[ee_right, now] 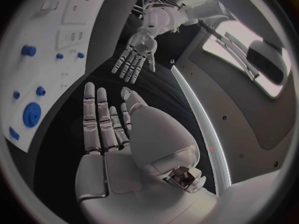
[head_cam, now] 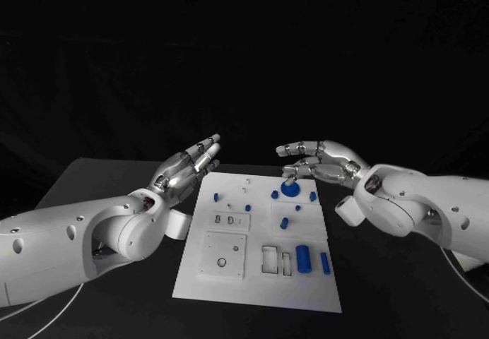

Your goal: Assemble the parts on the task board

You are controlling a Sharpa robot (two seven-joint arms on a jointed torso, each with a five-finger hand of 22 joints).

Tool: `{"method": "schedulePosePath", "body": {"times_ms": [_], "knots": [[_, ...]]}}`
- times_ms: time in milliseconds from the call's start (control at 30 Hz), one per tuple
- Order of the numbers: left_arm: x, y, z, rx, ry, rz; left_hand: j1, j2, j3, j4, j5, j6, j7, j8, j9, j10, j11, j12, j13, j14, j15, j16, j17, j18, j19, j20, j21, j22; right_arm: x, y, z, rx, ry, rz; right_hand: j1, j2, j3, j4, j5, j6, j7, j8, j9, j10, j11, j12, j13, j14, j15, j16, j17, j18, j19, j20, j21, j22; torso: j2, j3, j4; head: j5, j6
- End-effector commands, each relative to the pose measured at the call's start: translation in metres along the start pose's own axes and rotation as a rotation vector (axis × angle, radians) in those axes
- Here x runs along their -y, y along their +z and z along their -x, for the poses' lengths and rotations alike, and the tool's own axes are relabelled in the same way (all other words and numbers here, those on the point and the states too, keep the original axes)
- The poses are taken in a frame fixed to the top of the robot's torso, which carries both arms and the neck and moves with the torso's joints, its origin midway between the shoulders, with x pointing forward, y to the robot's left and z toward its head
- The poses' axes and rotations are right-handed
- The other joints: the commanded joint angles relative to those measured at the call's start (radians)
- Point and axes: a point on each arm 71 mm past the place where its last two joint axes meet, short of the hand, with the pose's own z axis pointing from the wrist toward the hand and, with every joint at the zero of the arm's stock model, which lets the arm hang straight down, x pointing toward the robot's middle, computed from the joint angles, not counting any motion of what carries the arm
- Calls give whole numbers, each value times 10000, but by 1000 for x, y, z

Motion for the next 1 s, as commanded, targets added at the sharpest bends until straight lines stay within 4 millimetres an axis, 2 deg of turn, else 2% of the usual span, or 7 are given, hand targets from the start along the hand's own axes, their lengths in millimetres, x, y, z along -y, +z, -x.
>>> {"method": "schedulePosePath", "body": {"times_ms": [33, 200, 300, 400, 567, 667, 1000], "knots": [[3, -4, -4, -462, -1, 38, 135, 0, 35, -6, 54, 52, 13, 34, 16, -2, 37, -33, -10, -9, 90, -36, -9, 160, -2, 86, -37, -14, -8, 6, 1, -435, -5131, 36, -38, -459, 416, -294, -760, 1224, 280, 1232, 608, 2501, 39, 1615, 373, 3628, -756, 3600, 1733, 130, 2548, -681, 3756, 2496, 143, -39, 27, -70, -341], [7, -8, -3, -404, 113, 37, 189, -18, 40, -5, 136, 90, 17, 39, 20, -2, 38, -33, -10, -9, 124, -36, -9, 160, -2, 131, -37, -14, -16, 19, 3, -1220, -8921, -142, -400, -782, 770, -122, -891, 1593, 139, 1340, 788, 3116, -126, 1407, 172, 4170, -894, 5583, 3490, -326, 3972, -777, 6430, 6074, 275, -97, 108, -181, -401], [9, -10, -3, -426, 168, 21, 206, -27, 39, -4, 160, 127, 23, 45, 25, -2, 41, -33, -10, -9, 137, -36, -9, 161, -2, 148, -37, -14, -18, 26, 3, -1587, -10351, -380, -633, -1142, 1334, -114, -535, 1759, 47, 1235, 952, 3315, -182, 1093, 67, 4638, -959, 6918, 5117, -546, 4477, -825, 7571, 7692, 406, -105, 134, -232, -436], [12, -12, -4, -475, 219, 29, 230, -35, 41, -3, 189, 169, 38, 54, 30, -2, 53, -33, -10, -9, 147, -36, -9, 161, -2, 169, -37, -14, -19, 35, 1, -1827, -11397, -609, -772, -1511, 1973, -240, 109, 1987, 195, 1267, 1231, 3388, -237, 887, 68, 5033, -953, 7775, 6238, -713, 4873, -824, 8311, 8809, 493, -115, 121, -255, -491], [16, -14, -5, -606, 338, -2, 261, -43, 44, -3, 235, 208, 62, 61, 34, -2, 75, -33, -10, -9, 153, -36, -9, 160, -2, 190, -37, -14, -21, 48, -2, -1981, -12669, -800, -1101, -1978, 2886, -370, 517, 1935, 310, 1114, 1604, 3480, -312, 809, 245, 5388, -985, 8460, 7200, -854, 5245, -835, 8924, 9795, 622, -123, 115, -297, -463], [18, -16, -5, -680, 421, -43, 299, -47, 51, -3, 290, 271, 91, 73, 40, -2, 102, -33, -10, -9, 160, -36, -9, 159, -2, 212, -37, -14, -21, 56, -4, -1996, -13156, -988, -1336, -2172, 3026, -306, 287, 1867, 449, 1013, 1714, 3413, -292, 790, 331, 5541, -997, 8651, 7492, -902, 5398, -844, 9082, 10083, 711, -109, 106, -307, -422], [19, -17, -4, -769, 453, -36, 443, -77, 81, -14, 463, 553, 168, 133, 71, -2, 163, -33, -10, -9, 176, -36, -9, 157, -2, 247, -37, -14, -10, 72, -11, -1856, -13527, -944, -1820, -2476, 3170, -50, 18, 1973, 630, 841, 1945, 3552, -299, 1057, 686, 5753, -990, 8883, 7833, -974, 5641, -827, 9297, 10496, 785, -91, 92, -279, -352]]}}
